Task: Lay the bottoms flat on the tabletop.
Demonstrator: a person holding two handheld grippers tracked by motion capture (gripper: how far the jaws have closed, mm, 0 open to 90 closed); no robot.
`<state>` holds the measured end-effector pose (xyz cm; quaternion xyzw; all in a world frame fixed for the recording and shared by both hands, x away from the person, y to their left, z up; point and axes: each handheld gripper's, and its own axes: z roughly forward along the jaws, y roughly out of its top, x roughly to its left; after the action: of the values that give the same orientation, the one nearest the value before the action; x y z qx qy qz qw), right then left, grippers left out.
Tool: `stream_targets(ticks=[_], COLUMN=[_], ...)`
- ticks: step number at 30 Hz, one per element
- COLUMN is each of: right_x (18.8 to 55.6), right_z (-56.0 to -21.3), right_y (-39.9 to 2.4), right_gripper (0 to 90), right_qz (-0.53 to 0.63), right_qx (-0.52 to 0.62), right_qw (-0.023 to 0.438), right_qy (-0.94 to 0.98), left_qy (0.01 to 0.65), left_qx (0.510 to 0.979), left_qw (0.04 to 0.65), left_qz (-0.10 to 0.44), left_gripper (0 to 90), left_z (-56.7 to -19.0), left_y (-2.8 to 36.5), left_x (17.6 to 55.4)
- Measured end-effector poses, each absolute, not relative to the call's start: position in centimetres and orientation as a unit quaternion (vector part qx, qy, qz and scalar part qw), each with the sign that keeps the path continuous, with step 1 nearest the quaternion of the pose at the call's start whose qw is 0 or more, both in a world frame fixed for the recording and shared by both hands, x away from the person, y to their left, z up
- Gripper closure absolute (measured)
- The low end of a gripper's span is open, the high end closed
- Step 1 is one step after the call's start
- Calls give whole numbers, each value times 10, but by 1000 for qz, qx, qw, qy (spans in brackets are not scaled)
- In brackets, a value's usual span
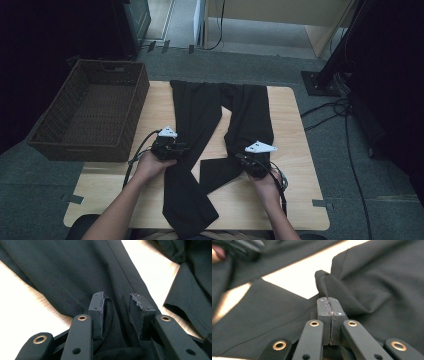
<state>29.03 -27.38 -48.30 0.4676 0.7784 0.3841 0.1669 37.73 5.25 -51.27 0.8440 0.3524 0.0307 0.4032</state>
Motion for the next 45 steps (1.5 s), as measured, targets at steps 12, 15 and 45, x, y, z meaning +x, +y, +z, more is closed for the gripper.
stream_targets(ticks=[12, 15, 45], right_x=[287, 300, 434], right_z=[-401, -394, -484], right_y=[-276, -272, -233], right_gripper=[898, 896, 811], right_qz=[430, 425, 340], right_qx=[433, 427, 481], right_qw=[207, 205, 129], right_qy=[765, 771, 798], left_qy=[353, 353, 350], left_qx=[844, 844, 843], left_qw=[403, 403, 406], left_qz=[32, 32, 33], left_gripper=[650, 650, 649], left_z=[-513, -513, -514], left_y=[52, 52, 51], left_x=[377, 377, 377])
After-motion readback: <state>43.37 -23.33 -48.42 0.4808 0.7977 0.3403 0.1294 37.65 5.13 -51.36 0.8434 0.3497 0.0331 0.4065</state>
